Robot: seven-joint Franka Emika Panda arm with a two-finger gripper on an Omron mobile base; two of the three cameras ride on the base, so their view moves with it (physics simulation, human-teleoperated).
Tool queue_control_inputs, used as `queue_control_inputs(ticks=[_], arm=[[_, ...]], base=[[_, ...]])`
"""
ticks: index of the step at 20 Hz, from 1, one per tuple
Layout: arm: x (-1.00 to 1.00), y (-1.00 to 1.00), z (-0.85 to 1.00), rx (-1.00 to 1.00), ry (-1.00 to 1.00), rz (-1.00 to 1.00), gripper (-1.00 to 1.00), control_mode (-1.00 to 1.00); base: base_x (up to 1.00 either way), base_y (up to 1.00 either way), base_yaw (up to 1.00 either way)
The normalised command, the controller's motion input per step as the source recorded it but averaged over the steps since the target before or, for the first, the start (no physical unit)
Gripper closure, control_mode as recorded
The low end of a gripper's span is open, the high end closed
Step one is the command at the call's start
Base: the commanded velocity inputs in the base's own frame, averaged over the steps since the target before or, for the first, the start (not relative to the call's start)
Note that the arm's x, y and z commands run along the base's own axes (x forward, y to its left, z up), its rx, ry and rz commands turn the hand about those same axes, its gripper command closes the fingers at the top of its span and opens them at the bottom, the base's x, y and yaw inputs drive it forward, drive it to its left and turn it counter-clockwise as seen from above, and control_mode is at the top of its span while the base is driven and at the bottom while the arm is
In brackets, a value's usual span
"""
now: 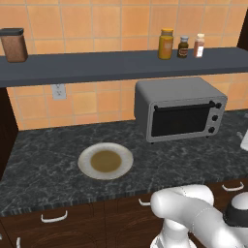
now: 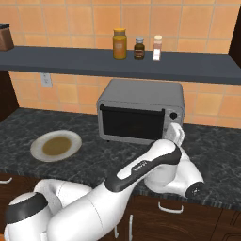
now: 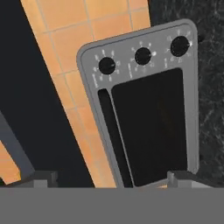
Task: Pick up the kebab skewer and baguette bread, and place them inside the toaster oven. Close the toaster oven door and start by setting the timer.
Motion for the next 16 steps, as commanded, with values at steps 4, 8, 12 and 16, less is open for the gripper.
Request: queue_control_inputs(ticks=[4, 8, 12, 16], arm=[[0.11, 0.07, 0.12, 0.42, 0.0, -0.01, -1.0, -1.0], [0.35, 0.03, 0.0, 0.45, 0.01, 0.0, -1.0, -1.0], [0.28, 0.02, 0.0, 0.44, 0.11, 0.0, -1.0, -1.0], [0.12, -0.04, 0.0, 0.43, 0.12, 0.0, -1.0, -1.0]], base=[[0.0, 0.0, 0.0], [0.0, 0.0, 0.0], [0.0, 0.0, 0.0], [0.0, 0.0, 0.0]])
